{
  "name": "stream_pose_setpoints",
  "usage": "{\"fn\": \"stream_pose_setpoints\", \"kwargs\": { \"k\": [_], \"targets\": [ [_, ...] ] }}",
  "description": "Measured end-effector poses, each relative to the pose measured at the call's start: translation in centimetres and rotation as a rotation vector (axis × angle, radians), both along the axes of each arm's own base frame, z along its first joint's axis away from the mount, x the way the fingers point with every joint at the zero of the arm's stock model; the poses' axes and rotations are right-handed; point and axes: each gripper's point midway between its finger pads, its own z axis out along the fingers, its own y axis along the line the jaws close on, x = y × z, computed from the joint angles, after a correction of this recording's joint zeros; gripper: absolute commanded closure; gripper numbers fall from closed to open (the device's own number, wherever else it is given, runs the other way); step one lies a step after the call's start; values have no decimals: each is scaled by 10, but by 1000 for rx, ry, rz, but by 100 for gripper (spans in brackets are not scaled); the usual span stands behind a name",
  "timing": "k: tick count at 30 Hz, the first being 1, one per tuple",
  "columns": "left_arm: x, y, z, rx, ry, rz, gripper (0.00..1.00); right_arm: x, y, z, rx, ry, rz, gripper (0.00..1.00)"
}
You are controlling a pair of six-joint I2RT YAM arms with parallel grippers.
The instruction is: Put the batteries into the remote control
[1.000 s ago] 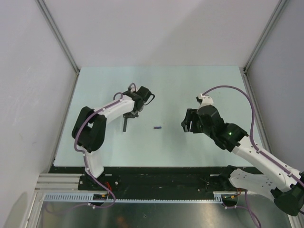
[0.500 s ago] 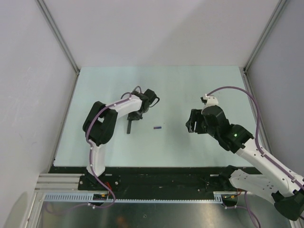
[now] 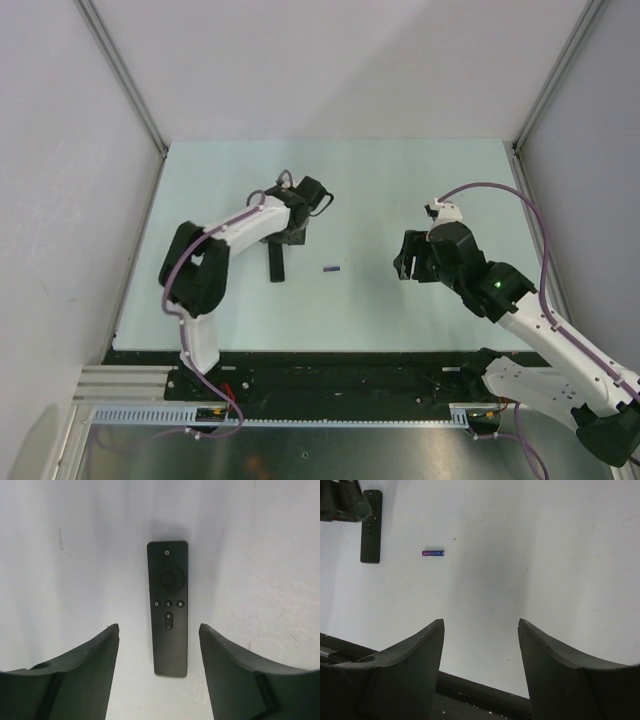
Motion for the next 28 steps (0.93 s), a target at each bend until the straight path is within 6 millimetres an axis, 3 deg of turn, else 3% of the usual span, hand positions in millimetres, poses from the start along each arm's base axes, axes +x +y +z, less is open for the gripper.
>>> {"fn": "stream_pose_setpoints", "kwargs": {
  "k": [3,5,7,8,9,11,13,16,20,23,28],
  "targets": [
    [3,-6,38,-75,-80,-15,26,0,-1,0,-1,0,-4,34],
    [5,-11,76,-152,-170,-37,14,0,-2,0,-3,2,-4,34],
    [3,-14,120,-259,-296,-65,12,0,-2,0,-4,1,-6,34],
    [-3,-12,141,-315,-352,-79,2,-1,-3,1,-2,-2,-7,34],
    [-11,-9,162,-378,-412,-96,0,-1,-4,2,0,-7,-9,34],
    [-30,5,195,-461,-524,-119,0,-1,-5,5,8,-21,-13,34],
    [-44,22,214,-503,-610,-117,0,-2,-7,4,14,-33,-18,34],
    [-57,42,215,-545,-661,-105,0,-5,-11,-6,3,-28,-25,34],
    [-68,65,160,-560,-577,-44,0,-5,-11,-19,-19,-1,-25,35],
    [-84,68,119,-577,-481,-36,0,-1,-8,-19,-17,-2,-24,35],
    [-89,56,129,-658,-500,-83,0,4,-3,-17,-3,-18,-22,33]
  ]
}}
